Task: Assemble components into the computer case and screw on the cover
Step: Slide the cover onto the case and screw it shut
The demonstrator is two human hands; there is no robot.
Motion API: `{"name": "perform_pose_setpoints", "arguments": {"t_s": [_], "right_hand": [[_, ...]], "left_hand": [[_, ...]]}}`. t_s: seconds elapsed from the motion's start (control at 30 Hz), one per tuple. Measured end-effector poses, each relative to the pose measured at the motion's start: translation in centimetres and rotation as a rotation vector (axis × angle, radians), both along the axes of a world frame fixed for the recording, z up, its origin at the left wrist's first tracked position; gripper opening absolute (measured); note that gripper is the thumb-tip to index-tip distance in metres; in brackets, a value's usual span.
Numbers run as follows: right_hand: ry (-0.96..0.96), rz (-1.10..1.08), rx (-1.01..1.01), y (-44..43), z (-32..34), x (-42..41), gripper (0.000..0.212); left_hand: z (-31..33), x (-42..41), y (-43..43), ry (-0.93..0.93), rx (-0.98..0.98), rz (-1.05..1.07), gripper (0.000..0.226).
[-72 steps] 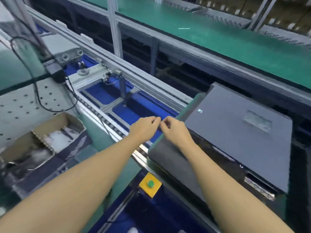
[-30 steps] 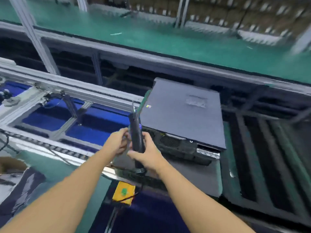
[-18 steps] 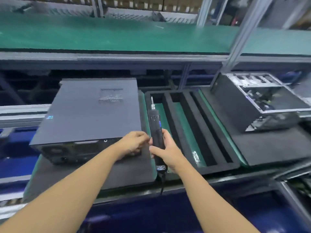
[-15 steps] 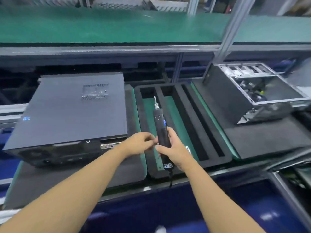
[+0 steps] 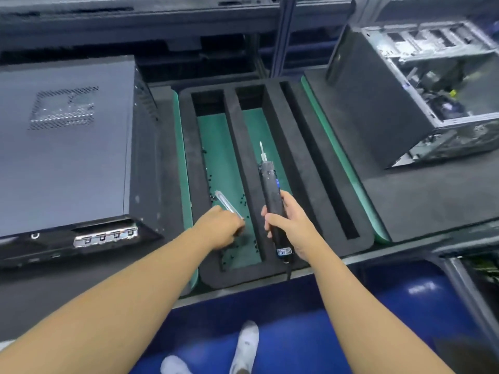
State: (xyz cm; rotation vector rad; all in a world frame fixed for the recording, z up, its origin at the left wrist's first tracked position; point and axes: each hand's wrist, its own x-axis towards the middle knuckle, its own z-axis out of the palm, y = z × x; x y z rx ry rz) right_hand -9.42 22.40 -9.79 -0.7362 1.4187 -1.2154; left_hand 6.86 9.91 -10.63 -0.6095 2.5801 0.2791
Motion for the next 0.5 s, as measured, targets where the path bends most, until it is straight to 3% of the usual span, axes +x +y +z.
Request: {"name": "perform_pose_setpoints", "arguments": {"t_s": [0.17, 0.37, 0.5], "right_hand": [[-0.085, -0.002, 0.025, -0.2, -1.7, 0.1, 0.039], [-0.137, -0.018, 0.012, 0.0, -2.6, -0.2, 0.038], [-0.151, -0.026, 0.005, 0.2, -2.9, -0.2, 0.044]], "left_hand": [[-2.2, -1.7, 0.5, -0.292, -0.136, -0.054, 0.020], [-3.4, -3.4, 1.2, -0.410, -0.051, 0.055, 0.027], [-4.5, -3.9, 2.5, -0.392, -0.081, 0.067, 0.035]]}}
